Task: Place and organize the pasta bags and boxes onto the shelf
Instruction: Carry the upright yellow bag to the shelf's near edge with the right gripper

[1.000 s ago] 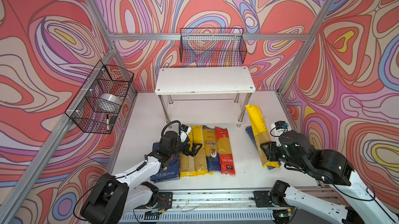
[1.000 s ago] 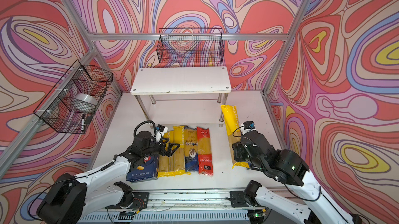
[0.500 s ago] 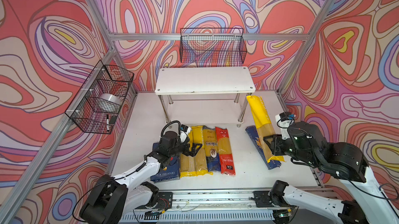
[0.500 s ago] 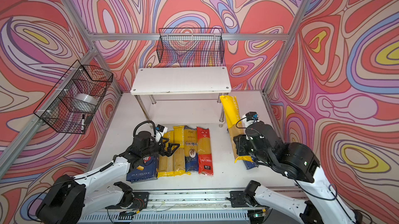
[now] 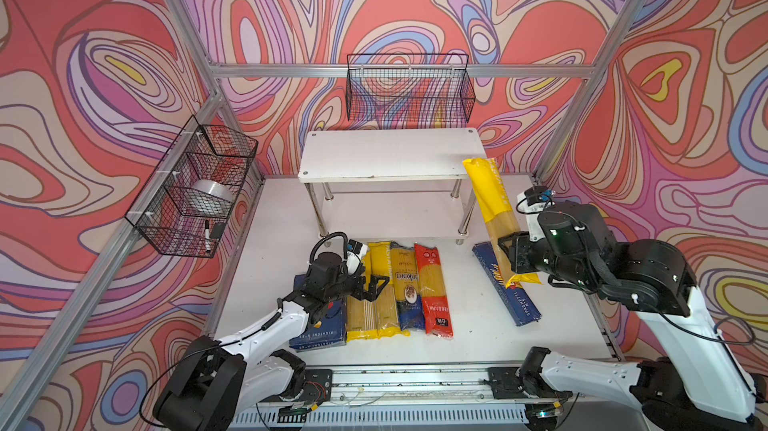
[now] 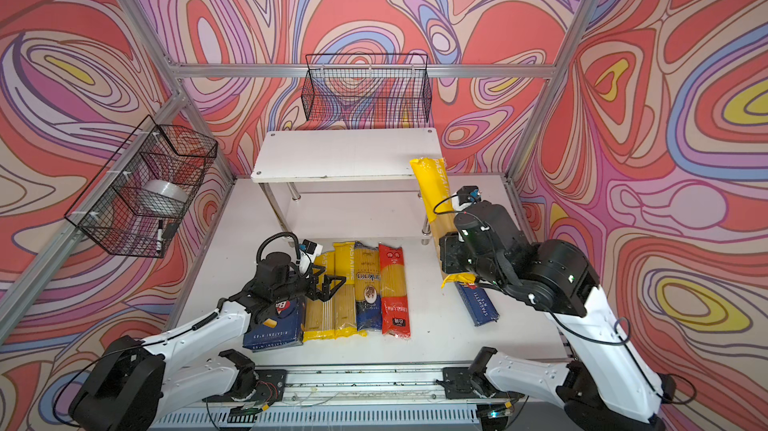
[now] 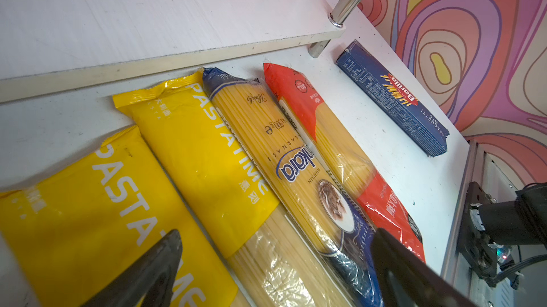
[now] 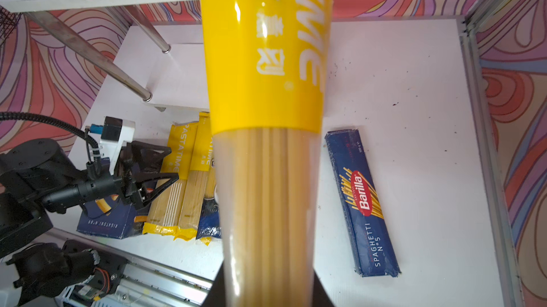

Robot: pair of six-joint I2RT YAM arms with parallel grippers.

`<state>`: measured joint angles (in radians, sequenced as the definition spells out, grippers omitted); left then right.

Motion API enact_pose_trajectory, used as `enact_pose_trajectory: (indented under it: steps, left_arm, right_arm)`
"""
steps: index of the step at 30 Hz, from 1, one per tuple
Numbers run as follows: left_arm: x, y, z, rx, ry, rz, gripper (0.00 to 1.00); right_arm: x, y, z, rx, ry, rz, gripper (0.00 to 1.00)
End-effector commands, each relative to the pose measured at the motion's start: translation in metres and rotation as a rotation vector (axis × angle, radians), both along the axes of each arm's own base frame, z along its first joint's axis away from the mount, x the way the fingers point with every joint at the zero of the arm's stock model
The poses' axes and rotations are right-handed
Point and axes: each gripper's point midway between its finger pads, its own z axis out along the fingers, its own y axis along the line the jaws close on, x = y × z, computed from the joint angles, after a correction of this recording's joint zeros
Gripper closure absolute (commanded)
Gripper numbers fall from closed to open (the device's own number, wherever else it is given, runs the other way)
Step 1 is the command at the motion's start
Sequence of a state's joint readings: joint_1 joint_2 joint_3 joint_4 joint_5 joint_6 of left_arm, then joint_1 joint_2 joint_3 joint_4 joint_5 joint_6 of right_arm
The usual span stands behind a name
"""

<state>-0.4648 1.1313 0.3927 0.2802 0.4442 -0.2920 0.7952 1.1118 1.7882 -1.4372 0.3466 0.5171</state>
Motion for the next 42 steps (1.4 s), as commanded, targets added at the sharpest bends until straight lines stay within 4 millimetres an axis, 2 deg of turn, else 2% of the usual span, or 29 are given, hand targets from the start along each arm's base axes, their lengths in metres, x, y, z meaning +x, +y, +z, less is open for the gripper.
enact_pose_trajectory:
  steps: [1,7,16,21,29,34,42]
  left_arm:
    - [-0.002,-0.001,0.002,-0.003,-0.006,-0.006,0.00]
    - [-0.002,-0.002,0.001,-0.008,-0.004,-0.012,0.00]
    - [-0.003,0.000,0.004,-0.013,-0.016,-0.006,0.00]
    - [-0.003,-0.002,0.007,-0.014,-0.023,-0.014,0.00]
    - [-0.003,0.003,0.008,0.004,-0.041,0.000,0.00]
    - [-0.002,0.001,0.006,0.007,-0.033,-0.005,0.00]
    - [-0.002,0.000,0.002,0.014,-0.022,-0.014,0.00]
  right_arm:
    - [0.021,0.003,0.044,0.038,-0.155,-0.038,1.00]
    - [0.045,0.018,0.063,-0.012,-0.202,-0.040,1.00]
    - [0.079,0.033,0.080,-0.068,-0.238,-0.063,1.00]
    - [0.109,0.036,0.075,-0.032,-0.199,-0.049,1.00]
    - [0.154,0.019,0.060,-0.011,-0.162,-0.078,1.00]
    - [0.177,0.009,0.056,-0.028,-0.152,-0.100,1.00]
    - [0.205,0.005,0.047,0.004,-0.132,-0.100,1.00]
